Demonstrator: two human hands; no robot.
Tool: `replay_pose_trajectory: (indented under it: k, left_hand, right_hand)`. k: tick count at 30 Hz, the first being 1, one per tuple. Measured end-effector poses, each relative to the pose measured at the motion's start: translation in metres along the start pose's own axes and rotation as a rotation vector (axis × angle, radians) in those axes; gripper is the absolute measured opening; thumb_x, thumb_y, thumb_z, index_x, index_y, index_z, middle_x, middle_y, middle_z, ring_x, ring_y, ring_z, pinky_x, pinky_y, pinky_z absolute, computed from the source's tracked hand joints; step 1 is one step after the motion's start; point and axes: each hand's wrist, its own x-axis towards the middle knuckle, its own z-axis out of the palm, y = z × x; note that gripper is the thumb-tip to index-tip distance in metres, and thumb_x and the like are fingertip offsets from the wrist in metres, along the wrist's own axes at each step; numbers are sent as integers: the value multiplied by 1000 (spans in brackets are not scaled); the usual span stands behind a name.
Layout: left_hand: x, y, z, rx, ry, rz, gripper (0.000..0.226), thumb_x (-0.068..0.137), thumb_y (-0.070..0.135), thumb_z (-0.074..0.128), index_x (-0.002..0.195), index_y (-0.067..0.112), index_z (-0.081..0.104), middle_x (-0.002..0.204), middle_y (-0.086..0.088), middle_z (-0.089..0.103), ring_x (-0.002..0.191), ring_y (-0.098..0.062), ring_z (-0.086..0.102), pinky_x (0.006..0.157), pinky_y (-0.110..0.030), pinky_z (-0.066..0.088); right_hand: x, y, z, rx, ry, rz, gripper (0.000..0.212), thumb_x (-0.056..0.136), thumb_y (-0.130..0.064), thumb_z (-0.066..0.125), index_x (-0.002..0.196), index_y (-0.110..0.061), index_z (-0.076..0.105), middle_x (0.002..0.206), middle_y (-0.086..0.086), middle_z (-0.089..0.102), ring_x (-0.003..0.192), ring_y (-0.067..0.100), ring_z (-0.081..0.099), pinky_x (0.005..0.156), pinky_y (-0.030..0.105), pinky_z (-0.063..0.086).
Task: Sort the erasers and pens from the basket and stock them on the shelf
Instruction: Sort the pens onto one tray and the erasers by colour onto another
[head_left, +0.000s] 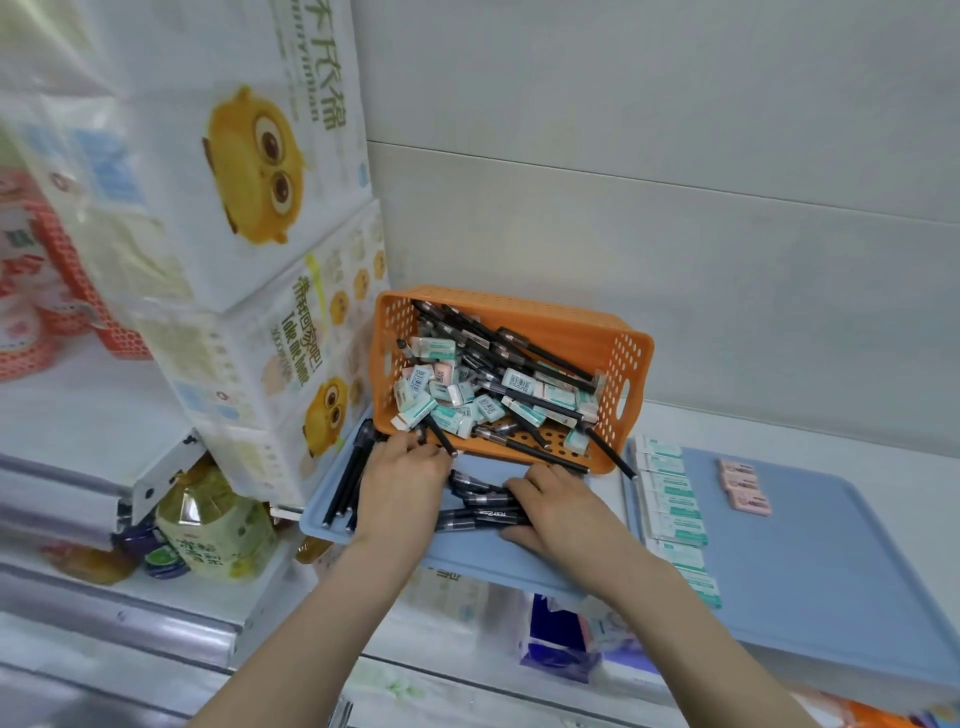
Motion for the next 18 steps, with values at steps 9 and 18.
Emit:
replay_pose_trajectory:
  k: [9,18]
  left_hand:
    - [-3,6,0,-4,-22,-14,23,65,10,82,65,17,61,56,4,57,68,-19,55,65,-30,51]
    - [14,15,-11,139,-96,-68,34,42,13,95,49,19,62,49,4,56,57,-18,52,57,-25,45]
  right_hand:
    - [-7,10,-1,26,-26,65,72,92,-56,51,150,-18,32,142,3,42,127,24,39,108,33,32]
    - [0,18,-25,139,202,63,49,94,-48,55,134,-19,56,125,1,58,114,23,52,97,34,42]
